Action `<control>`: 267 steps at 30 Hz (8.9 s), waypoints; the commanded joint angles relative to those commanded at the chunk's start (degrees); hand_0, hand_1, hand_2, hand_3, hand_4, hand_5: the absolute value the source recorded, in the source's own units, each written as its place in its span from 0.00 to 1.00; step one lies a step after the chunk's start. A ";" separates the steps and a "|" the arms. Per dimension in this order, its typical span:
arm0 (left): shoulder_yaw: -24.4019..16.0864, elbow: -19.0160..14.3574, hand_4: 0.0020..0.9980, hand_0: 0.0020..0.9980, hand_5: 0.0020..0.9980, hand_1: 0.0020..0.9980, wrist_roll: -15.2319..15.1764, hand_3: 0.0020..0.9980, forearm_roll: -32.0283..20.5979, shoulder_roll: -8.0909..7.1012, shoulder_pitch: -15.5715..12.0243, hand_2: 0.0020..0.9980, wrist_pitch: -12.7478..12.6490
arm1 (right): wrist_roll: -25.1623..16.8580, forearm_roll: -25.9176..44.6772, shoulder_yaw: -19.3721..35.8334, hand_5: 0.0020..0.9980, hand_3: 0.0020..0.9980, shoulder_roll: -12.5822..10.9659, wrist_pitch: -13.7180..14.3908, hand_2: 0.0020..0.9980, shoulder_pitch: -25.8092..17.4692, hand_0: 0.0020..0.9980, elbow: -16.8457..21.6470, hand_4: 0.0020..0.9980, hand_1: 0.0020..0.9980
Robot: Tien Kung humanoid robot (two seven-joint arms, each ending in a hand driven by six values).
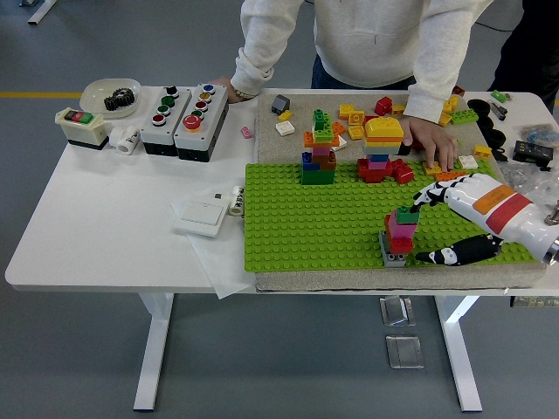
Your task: Pick up the brick,pile it on top of brick,press brick,pick up the brick,pile it on top of brick,press brick
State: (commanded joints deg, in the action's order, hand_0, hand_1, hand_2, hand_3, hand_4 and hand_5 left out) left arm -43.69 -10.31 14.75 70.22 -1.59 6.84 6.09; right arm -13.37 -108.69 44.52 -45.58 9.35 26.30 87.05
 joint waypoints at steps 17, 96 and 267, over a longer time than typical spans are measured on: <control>0.47 0.00 0.53 0.82 0.51 0.73 -0.16 0.53 -0.66 0.02 0.19 0.61 -0.05 | -0.09 -0.07 0.78 0.52 0.66 0.17 0.17 0.74 -0.75 0.58 0.00 0.94 0.60; 0.91 0.00 0.53 0.83 0.51 0.72 -0.23 0.53 -1.20 -0.04 0.34 0.60 0.11 | -0.92 1.11 2.00 0.52 0.66 -0.31 1.25 0.74 -1.83 0.59 1.54 0.94 0.61; 2.63 0.00 0.53 0.83 0.51 0.72 -0.58 0.53 -2.85 -0.31 0.07 0.60 0.75 | 2.55 26.65 7.78 0.56 0.84 4.66 9.25 0.84 1.35 0.81 -7.20 0.96 0.79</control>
State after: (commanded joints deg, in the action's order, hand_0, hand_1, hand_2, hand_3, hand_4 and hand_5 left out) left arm -41.06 -10.31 14.17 67.37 -1.90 6.91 6.85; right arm -10.83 -82.04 52.30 -40.92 18.60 27.65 79.86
